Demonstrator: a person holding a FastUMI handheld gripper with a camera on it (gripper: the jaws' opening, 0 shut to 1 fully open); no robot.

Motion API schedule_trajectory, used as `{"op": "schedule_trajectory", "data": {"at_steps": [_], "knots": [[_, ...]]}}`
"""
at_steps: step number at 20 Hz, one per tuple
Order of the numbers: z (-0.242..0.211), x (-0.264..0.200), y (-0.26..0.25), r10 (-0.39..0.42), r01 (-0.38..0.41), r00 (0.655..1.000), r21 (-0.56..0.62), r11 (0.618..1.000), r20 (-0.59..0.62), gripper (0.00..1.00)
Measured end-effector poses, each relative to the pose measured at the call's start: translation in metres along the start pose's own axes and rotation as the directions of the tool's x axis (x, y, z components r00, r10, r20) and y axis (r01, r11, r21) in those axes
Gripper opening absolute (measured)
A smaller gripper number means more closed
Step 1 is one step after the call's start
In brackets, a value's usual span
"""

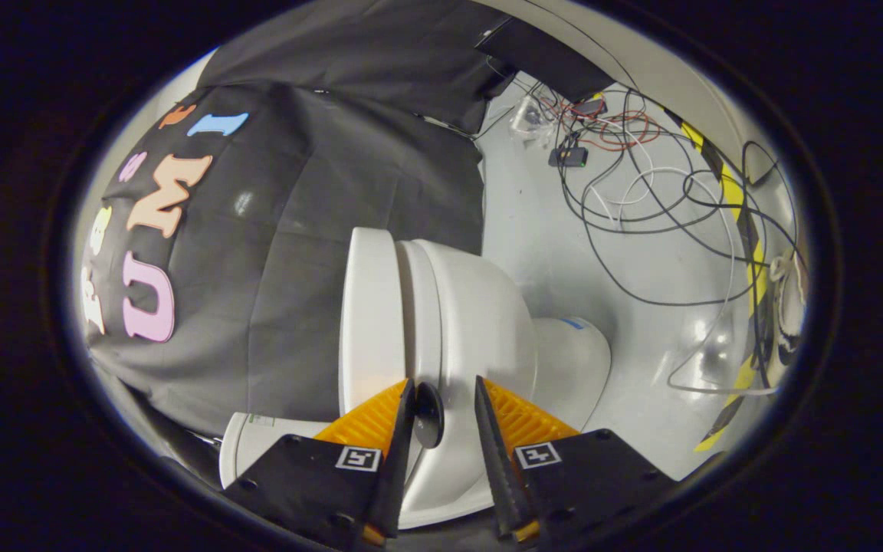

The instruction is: Open the toilet lid.

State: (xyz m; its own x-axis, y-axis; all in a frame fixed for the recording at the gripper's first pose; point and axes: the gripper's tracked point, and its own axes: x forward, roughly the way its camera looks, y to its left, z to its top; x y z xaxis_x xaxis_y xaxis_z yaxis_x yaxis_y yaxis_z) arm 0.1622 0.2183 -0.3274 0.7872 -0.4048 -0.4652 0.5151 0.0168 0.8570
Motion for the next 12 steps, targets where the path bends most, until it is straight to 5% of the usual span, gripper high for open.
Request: {"op": "schedule_trajectory", "data": {"at_steps": [6,12], "knots": [[0.001,0.000,0.008,0.044,-0.044,0.999,0.007,0.999,0.004,0.19],[0.000,-0.001,0.010,0.042,-0.043,0.999,-0.032,0.999,-0.008,0.18]]}}
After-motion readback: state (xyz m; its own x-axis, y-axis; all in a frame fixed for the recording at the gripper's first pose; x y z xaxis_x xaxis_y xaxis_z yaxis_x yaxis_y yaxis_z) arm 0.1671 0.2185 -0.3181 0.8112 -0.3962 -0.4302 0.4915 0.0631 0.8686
